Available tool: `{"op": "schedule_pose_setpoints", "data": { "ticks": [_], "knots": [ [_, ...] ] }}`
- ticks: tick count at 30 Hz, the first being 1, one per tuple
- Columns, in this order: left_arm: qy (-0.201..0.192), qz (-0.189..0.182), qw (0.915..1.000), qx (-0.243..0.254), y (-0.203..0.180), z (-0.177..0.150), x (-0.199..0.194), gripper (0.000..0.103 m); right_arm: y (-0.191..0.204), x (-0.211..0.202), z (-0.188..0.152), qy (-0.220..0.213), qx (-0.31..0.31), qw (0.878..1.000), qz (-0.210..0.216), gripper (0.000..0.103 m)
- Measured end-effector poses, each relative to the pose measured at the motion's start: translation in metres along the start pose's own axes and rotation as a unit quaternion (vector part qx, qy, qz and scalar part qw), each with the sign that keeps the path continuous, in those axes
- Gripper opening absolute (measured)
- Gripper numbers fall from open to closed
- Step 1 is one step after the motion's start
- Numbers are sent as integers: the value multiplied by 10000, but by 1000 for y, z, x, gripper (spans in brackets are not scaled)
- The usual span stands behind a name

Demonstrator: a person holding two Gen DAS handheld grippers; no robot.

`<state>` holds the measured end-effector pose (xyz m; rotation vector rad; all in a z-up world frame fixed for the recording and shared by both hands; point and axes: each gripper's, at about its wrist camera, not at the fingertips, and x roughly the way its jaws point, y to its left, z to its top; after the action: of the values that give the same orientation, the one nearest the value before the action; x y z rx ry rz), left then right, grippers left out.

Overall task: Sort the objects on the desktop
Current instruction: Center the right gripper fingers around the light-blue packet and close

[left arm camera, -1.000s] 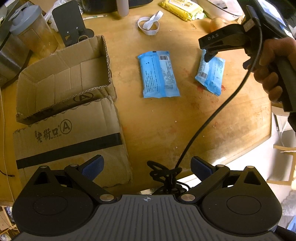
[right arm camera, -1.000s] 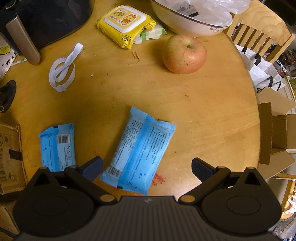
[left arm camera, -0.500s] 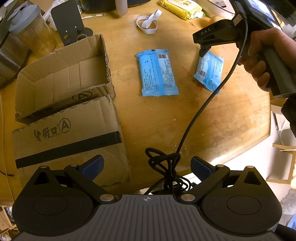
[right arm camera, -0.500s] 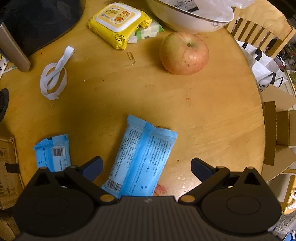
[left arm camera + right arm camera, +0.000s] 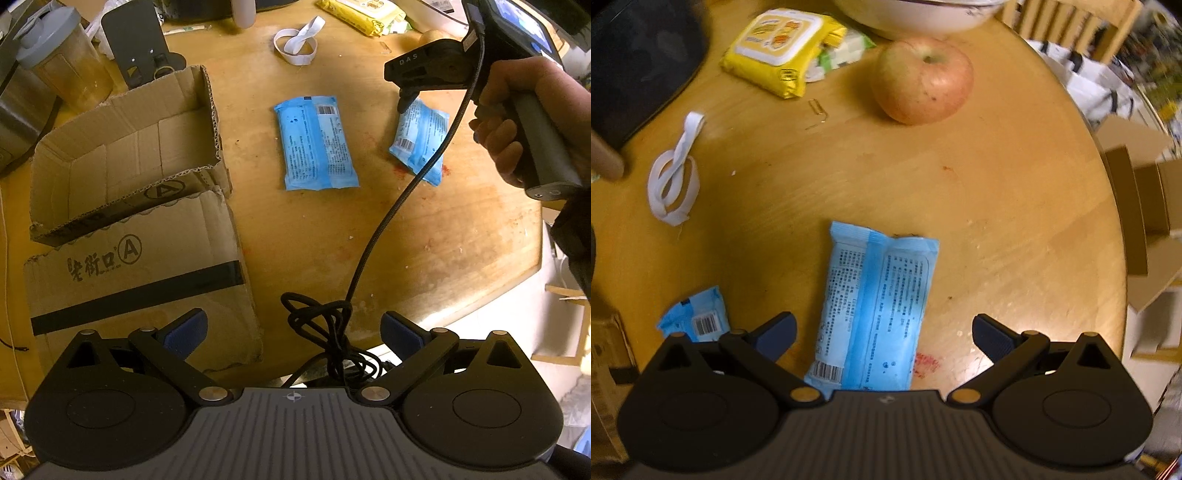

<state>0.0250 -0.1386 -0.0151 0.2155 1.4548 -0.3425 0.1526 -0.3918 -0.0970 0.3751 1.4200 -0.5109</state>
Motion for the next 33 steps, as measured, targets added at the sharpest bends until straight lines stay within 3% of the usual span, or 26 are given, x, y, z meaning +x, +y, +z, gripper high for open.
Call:
{"op": "schedule_pose_setpoints", "data": {
  "ticks": [20,33],
  "knots": [
    [15,8,10000,-11,1,-2,0,103,-11,13,-6,55,966,9952,-117,103],
    [42,10,10000,-30,2,-2,2,103,-1,33,-4,53,1048,9943,-168,103]
  ]
}}
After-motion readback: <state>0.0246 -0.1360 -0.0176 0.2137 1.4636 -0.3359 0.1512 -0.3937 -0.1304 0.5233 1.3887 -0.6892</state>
